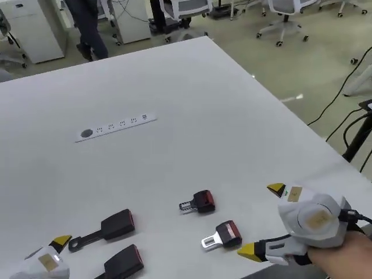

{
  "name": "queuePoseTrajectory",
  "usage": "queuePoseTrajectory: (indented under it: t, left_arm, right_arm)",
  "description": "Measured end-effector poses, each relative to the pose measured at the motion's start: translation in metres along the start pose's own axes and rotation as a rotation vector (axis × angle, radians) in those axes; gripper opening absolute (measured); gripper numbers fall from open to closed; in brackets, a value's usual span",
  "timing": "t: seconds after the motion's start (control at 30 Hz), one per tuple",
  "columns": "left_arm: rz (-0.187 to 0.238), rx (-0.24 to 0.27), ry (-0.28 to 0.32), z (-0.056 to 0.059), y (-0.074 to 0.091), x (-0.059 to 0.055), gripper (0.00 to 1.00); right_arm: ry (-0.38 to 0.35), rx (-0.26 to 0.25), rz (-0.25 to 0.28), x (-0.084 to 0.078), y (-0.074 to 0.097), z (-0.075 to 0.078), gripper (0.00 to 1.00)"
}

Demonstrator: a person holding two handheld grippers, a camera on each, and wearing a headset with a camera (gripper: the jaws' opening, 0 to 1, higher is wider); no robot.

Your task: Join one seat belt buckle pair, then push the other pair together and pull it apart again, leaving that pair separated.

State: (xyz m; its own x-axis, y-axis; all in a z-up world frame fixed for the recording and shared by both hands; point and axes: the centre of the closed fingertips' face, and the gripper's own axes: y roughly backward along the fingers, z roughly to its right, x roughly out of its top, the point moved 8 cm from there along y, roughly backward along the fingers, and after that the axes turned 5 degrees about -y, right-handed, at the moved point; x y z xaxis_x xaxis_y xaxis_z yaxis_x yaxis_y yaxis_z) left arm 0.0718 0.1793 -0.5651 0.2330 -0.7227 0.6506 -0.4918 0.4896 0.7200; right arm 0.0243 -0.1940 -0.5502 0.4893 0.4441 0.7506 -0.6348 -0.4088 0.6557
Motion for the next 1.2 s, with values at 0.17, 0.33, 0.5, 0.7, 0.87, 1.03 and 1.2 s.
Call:
queuePoseTrajectory:
  t: [0.17, 0.33, 0.5, 0.7, 0.87, 1.03, 1.2]
  left_arm:
    - [0.015, -0.019, -0.016, 0.008, -0.003, 0.004, 1.0]
    - [0.009, -0.018, -0.041, 0.004, 0.001, -0.004, 0.99]
    - [0.023, 0.004, -0.004, -0.006, 0.009, -0.012, 0.96]
    - [0.037, -0.018, -0.008, -0.004, 0.008, -0.018, 0.85]
    - [0.068, -0.061, -0.021, 0.002, 0.004, -0.016, 0.73]
    - [0.026, -0.115, -0.053, 0.005, -0.007, -0.019, 0.63]
    - [0.006, -0.134, -0.086, 0.003, -0.02, -0.021, 0.6]
  right_arm:
    - [0.003, -0.005, -0.025, -0.003, 0.004, 0.0, 0.91]
    - [0.004, 0.014, -0.03, -0.005, 0.003, -0.005, 0.86]
    - [0.062, 0.067, -0.027, 0.006, -0.003, -0.015, 0.76]
    - [0.161, 0.132, -0.009, 0.018, -0.021, -0.019, 0.64]
    - [0.257, 0.207, -0.028, 0.023, -0.041, -0.026, 0.56]
    - [0.303, 0.271, -0.069, 0.019, -0.059, -0.028, 0.51]
    - [0.339, 0.308, -0.115, 0.016, -0.07, -0.025, 0.45]
